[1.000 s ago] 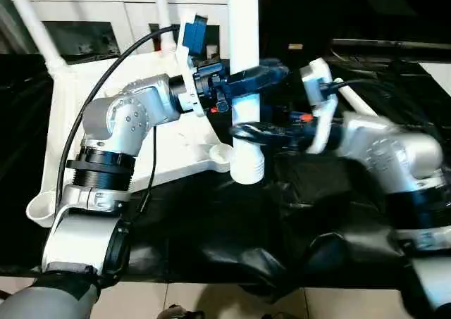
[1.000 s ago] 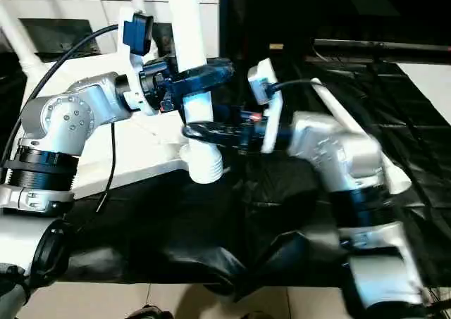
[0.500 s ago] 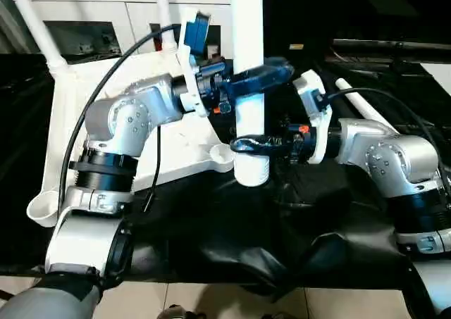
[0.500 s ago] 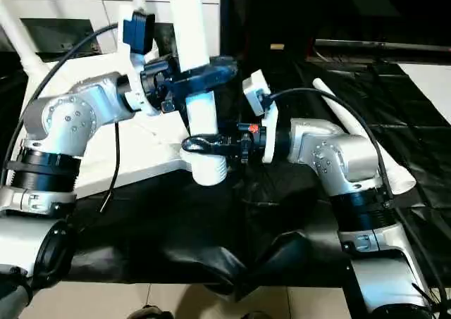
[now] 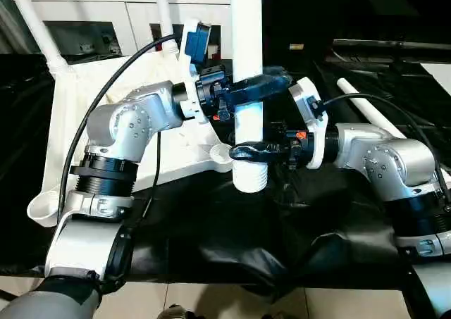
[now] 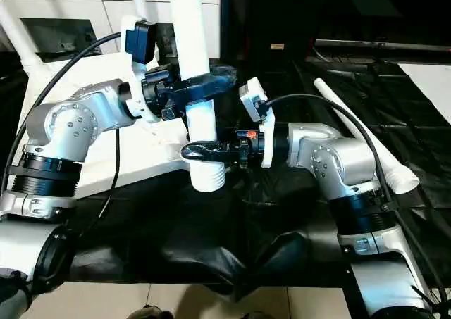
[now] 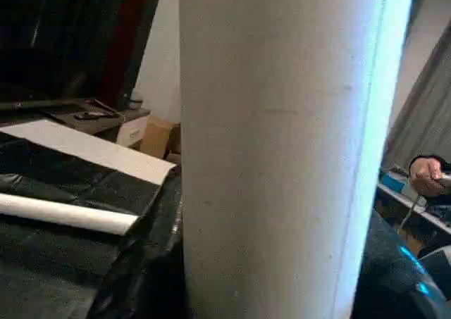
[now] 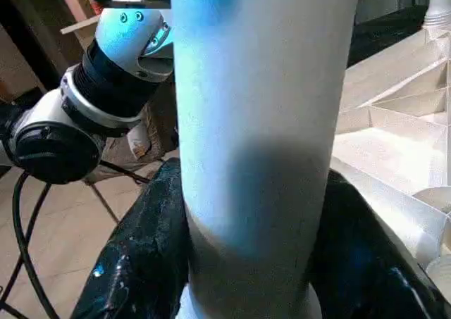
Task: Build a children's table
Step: Pick table leg
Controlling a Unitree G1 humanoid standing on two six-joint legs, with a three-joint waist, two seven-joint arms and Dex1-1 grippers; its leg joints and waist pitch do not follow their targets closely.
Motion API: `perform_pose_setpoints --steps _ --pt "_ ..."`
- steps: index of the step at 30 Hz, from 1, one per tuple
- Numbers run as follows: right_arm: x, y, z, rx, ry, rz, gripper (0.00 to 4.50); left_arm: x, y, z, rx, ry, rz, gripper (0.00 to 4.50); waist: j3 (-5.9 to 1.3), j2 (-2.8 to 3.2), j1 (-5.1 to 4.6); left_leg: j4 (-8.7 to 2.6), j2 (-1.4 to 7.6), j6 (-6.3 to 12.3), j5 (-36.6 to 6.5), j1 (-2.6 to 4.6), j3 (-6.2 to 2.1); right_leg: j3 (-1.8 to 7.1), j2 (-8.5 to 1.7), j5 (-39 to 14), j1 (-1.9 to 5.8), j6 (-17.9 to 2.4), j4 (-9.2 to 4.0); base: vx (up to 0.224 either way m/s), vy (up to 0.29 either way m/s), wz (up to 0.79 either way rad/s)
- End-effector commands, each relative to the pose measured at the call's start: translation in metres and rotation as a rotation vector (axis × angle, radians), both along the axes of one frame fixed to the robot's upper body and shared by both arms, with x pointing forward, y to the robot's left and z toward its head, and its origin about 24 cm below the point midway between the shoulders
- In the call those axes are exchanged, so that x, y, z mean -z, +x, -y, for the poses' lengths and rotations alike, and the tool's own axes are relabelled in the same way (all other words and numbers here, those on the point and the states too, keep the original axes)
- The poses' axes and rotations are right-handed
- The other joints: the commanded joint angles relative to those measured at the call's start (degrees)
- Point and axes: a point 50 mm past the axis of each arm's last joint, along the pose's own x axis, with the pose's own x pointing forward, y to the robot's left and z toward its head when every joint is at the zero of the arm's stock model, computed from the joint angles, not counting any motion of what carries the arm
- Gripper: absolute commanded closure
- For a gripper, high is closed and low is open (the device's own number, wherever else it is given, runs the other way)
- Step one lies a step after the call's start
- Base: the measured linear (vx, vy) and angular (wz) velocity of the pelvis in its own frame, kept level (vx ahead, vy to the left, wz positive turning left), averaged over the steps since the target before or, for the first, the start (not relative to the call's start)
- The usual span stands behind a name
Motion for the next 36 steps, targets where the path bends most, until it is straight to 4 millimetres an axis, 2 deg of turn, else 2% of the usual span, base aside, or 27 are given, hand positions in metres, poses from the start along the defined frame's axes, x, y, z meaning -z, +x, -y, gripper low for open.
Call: perform_pose_setpoints --steps 1,3,9,10,14,16,22,24,27,29,36 --pt "-0.003 -0.001 -0.004 -0.012 0.010 0.021 2.61 -0.011 0.002 0.006 -0.030 -0.003 0.046 1.86 -4.98 0.02 0.28 -3.81 2.02 1.62 -8.8 0.96 -0.64 2.24 -3.34 -11.1 3.61 -14.4 -3.81 0.000 0.000 0.00" --pt "-0.003 0.000 -0.003 -0.002 0.011 0.023 2.62 -0.016 0.008 0.003 -0.094 -0.024 0.051 1.68 -4.98 0.02 0.34 -3.79 2.01 1.59 -8.8 0.89 -0.65 2.24 -3.37 -10.8 3.67 -14.4 -3.84 0.000 0.000 0.00" --pt "-0.001 0.001 -0.003 0.006 0.002 0.030 2.62 -0.029 0.009 -0.004 -0.060 -0.070 0.054 1.65 -5.05 0.25 0.42 -3.82 2.01 1.45 -8.9 0.99 -0.71 2.16 -3.33 -10.7 3.68 -14.4 -3.74 0.000 0.000 0.00" --pt "-0.001 0.001 -0.003 0.006 0.000 0.031 2.62 -0.029 0.010 -0.004 -0.064 -0.068 0.044 1.91 -4.98 0.44 0.40 -3.80 1.99 1.44 -9.1 0.98 -0.68 2.12 -3.30 -10.4 3.60 -14.7 -3.78 0.000 0.000 0.00" --pt "-0.001 0.000 -0.003 0.007 -0.003 0.035 2.62 -0.026 0.013 -0.003 -0.107 -0.058 0.028 2.26 -4.93 0.31 0.35 -3.82 1.94 1.38 -9.8 0.96 -0.68 2.11 -3.33 -11.5 3.71 -14.5 -3.90 0.000 0.000 0.00" --pt "0.000 0.000 -0.003 0.010 -0.006 0.038 2.62 -0.025 0.016 -0.003 -0.126 -0.070 0.017 2.38 -4.97 0.45 0.39 -3.82 1.95 1.23 -9.7 0.96 -0.73 2.12 -3.35 -11.7 3.72 -14.3 -3.93 0.000 0.000 0.00" --pt "0.001 0.000 -0.002 0.006 -0.020 0.061 2.62 -0.025 0.017 -0.004 -0.140 -0.041 0.068 2.67 -5.12 0.36 0.45 -3.78 1.98 1.69 -8.5 0.85 -0.73 2.14 -3.35 -9.1 3.83 -14.8 -3.68 0.000 0.000 0.00" --pt "0.000 -0.001 -0.003 0.001 -0.021 0.069 2.06 -0.025 0.015 -0.003 -0.135 -0.024 0.096 2.68 -5.08 0.41 0.49 -3.81 2.02 1.82 -8.8 0.90 -0.75 2.12 -3.35 -9.3 3.75 -14.9 -3.73 0.000 0.000 0.00" --pt "-0.002 -0.002 -0.006 -0.013 -0.009 0.065 1.84 -0.024 0.014 0.000 -0.121 -0.021 0.102 2.69 -4.94 0.50 0.38 -3.85 2.03 1.52 -10.0 1.01 -0.70 2.13 -3.37 -11.2 3.71 -14.6 -3.95 0.000 0.000 0.00" --pt "-0.003 -0.001 -0.007 -0.016 -0.019 0.075 1.50 -0.023 0.011 0.001 -0.096 -0.017 0.105 2.69 -4.96 0.48 0.39 -3.88 2.07 1.28 -10.1 1.03 -0.74 2.14 -3.38 -11.4 3.73 -14.5 -3.92 0.000 0.000 0.00" --pt "-0.001 0.001 -0.007 -0.007 -0.041 0.076 1.31 -0.020 0.007 0.004 -0.056 0.001 0.113 2.70 -5.02 0.61 0.35 -3.87 2.07 1.50 -9.9 0.98 -0.74 2.14 -3.30 -9.9 3.73 -15.0 -3.72 0.000 0.000 0.00"
